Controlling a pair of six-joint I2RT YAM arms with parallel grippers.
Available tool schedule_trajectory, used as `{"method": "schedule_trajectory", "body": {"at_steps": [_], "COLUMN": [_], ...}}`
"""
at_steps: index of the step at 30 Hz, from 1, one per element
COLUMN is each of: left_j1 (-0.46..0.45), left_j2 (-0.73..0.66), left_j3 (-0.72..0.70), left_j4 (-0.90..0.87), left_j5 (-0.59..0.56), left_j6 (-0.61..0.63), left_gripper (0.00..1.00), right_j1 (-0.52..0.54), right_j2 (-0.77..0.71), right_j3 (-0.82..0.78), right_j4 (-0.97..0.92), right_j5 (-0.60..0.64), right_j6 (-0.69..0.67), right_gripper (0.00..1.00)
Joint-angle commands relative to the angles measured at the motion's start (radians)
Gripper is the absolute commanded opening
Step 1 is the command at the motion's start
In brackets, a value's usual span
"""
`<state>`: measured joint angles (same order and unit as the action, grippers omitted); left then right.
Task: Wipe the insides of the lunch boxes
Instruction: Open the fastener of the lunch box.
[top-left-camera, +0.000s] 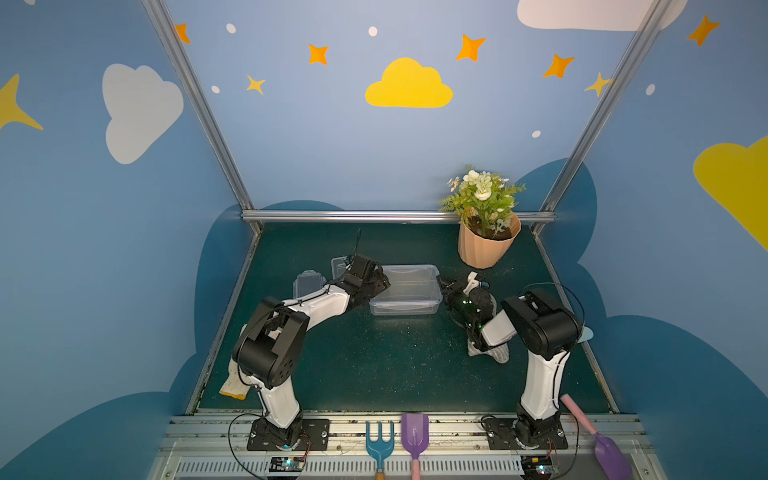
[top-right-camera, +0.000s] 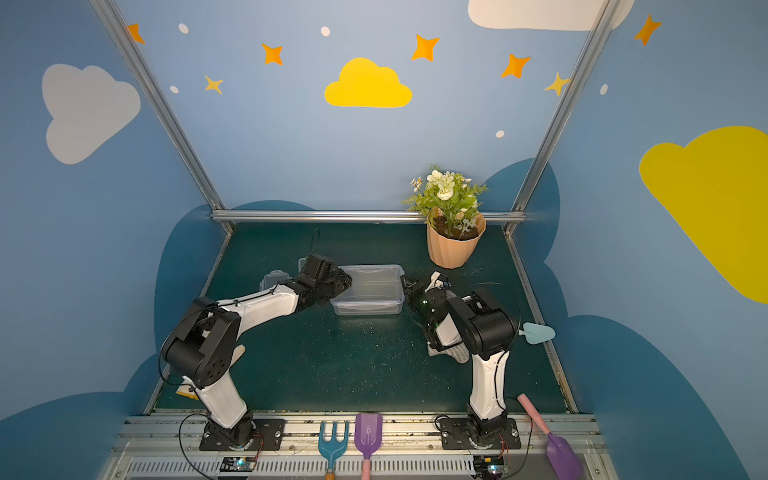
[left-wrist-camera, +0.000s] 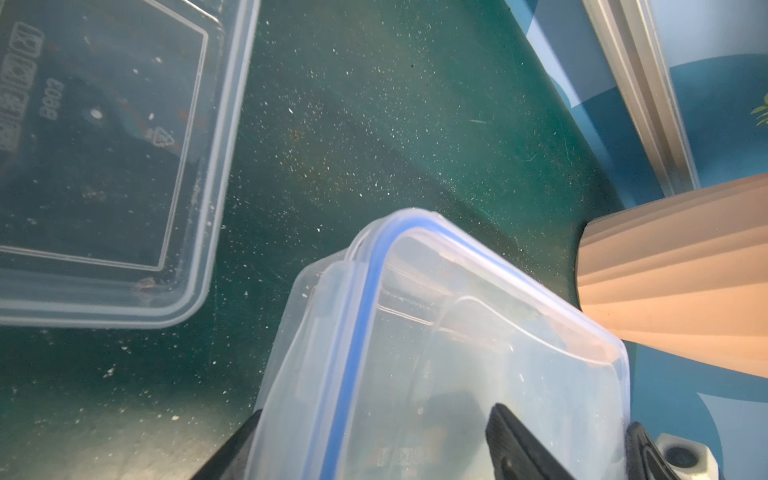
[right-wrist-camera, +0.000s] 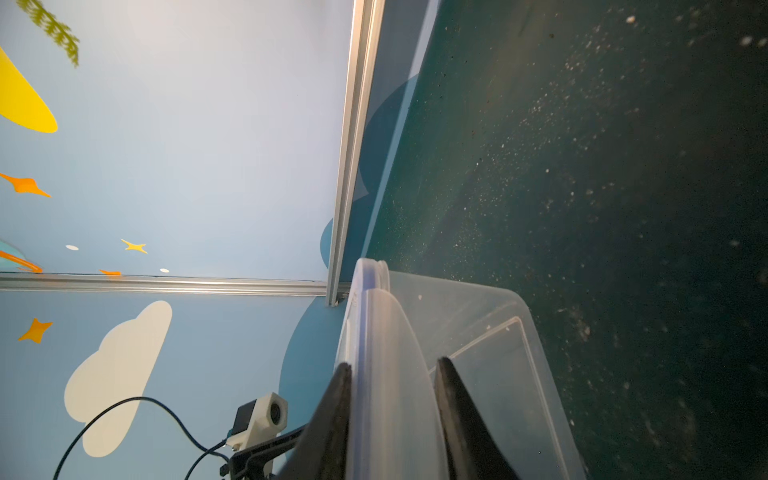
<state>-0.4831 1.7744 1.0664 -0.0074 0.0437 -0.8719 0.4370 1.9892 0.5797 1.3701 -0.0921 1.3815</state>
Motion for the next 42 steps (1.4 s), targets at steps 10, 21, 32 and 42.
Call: {"method": "schedule_trajectory", "body": {"at_steps": [10,21,32,42], "left_j1": [-0.053,-0.076,-0.088,-0.091], "left_j2": [0.088,0.105,0.109,0.106], "left_j3": [-0.04,-0.04,-0.048,-0.061], "left_j4": [-0.124,-0.124,-0.123,-0.115], "left_j5": [0.055,0.041,0.029,0.02], "left_j6": [0.002,-0.001,-0.001,-0.001], "left_gripper": [0.78,0.78,0.77,0.77], "right_j1": [0.069,0.127,0.192,0.207], "right_j2": [-0.014,-0.166,-0.297,-0.352], "right_j3": [-0.009,-0.028,0.05,0.114], "right_j4": [0.037,-0.25,-0.669,-0.92], "right_j5": [0.003,0.094,0.185,0.211], "right_j6": [-0.037,-0.207,-0.364,-0.442], "right_gripper": [0.0,0.0,0.0,0.17]}}
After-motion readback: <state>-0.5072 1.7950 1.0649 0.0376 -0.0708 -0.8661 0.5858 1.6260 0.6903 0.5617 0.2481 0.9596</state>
